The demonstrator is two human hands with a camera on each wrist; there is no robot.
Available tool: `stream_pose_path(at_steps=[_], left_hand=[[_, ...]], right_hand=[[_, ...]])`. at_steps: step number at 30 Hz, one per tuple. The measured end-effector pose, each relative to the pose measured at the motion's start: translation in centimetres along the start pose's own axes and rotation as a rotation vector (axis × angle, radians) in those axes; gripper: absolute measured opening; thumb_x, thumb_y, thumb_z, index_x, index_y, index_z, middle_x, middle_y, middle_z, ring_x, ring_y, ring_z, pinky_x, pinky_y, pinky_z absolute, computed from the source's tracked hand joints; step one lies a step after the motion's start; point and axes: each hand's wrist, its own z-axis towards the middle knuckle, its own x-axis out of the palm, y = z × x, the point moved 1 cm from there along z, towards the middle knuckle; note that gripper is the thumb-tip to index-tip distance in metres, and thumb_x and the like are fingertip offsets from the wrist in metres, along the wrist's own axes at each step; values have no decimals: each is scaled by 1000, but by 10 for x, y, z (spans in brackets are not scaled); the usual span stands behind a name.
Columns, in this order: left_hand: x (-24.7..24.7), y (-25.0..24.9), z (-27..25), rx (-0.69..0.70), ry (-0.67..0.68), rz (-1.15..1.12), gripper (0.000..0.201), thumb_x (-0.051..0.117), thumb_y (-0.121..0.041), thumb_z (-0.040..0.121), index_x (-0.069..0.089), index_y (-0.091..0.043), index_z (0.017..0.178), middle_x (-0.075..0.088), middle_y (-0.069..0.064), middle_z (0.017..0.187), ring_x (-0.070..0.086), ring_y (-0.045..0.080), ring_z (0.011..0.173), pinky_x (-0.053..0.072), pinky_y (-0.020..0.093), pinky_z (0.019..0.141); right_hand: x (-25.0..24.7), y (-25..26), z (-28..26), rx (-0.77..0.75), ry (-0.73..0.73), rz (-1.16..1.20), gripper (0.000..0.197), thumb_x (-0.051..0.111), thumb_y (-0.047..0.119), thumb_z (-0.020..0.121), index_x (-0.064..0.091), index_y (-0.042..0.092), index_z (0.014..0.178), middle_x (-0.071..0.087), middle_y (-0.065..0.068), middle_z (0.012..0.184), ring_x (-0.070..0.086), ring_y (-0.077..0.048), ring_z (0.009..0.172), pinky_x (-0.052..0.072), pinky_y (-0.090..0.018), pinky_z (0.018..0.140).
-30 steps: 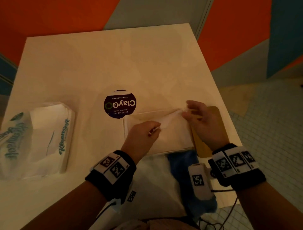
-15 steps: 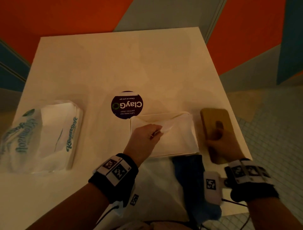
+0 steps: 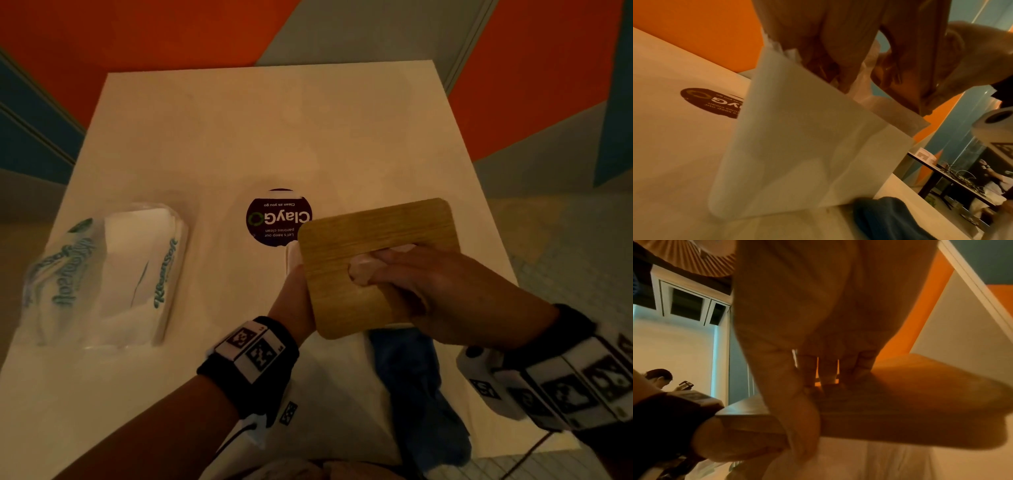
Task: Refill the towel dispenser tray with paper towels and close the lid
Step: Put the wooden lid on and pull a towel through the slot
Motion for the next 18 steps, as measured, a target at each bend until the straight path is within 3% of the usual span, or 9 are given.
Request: stream_pose_path(at_steps=[3, 6, 8, 10, 12, 14, 16, 18], left_hand=[[-3, 0, 1, -1, 25, 1, 18, 36, -26, 87, 53, -21, 84, 70, -4, 65, 67, 8, 57, 57, 25, 55], [-4, 1, -2, 8, 58, -4, 19, 34, -20, 90, 52, -20, 84, 71, -5, 61, 67, 7, 56, 57, 22, 52], [-7, 2, -3, 8, 59, -18, 13, 46, -24, 79, 50, -19, 90, 66, 0, 78, 64, 12, 67, 57, 23, 58], [-9, 3, -3, 10, 61, -11, 31, 58, -28, 76, 47, -16, 103, 57, 5, 92, 57, 18, 80, 57, 25, 63], [-10, 4, -2, 14, 56, -13, 53, 61, -27, 70, 40, -13, 116, 55, 8, 98, 55, 21, 84, 58, 28, 63], [-14, 5, -2, 75, 66, 67, 60, 62, -23, 60, 40, -14, 114, 54, 8, 101, 56, 19, 84, 58, 26, 62], [-16, 3, -4, 157, 74, 208, 57, 64, -23, 59, 42, -15, 111, 55, 5, 102, 58, 14, 84, 57, 21, 65], [-19, -1, -9, 217, 85, 367, 46, 69, -24, 66, 49, -18, 107, 58, 1, 99, 62, 3, 80, 54, 21, 70]], right_hand=[[-2, 1, 7, -57, -12, 95, 78, 76, 14, 64, 35, 33, 128, 40, 11, 138, 39, -12, 125, 36, -39, 104], [-4, 4, 10, -102, -41, 126, 73, 72, 22, 63, 37, 31, 126, 38, 13, 132, 43, -13, 121, 34, -38, 101], [-7, 3, 11, -86, -52, 84, 71, 70, 23, 59, 41, 29, 124, 41, 12, 127, 50, -18, 115, 33, -34, 96], [-11, 1, 13, -86, -31, 82, 73, 78, 17, 56, 49, 24, 122, 43, 10, 125, 48, -17, 114, 31, -32, 94], [-15, 1, 16, -71, 14, 116, 73, 82, 13, 59, 51, 21, 124, 34, 17, 124, 35, 0, 116, 25, -11, 97], [-17, 2, 17, -41, 77, 178, 71, 78, 10, 66, 46, 21, 128, 27, 23, 121, 15, 18, 113, 10, 12, 88], [-15, 2, 17, -29, 81, 229, 71, 77, 9, 67, 43, 23, 129, 26, 27, 122, 10, 19, 113, 7, 15, 87], [-11, 5, 16, 18, 85, 255, 70, 75, 12, 70, 40, 28, 129, 29, 30, 124, 15, 18, 113, 11, 14, 86]])
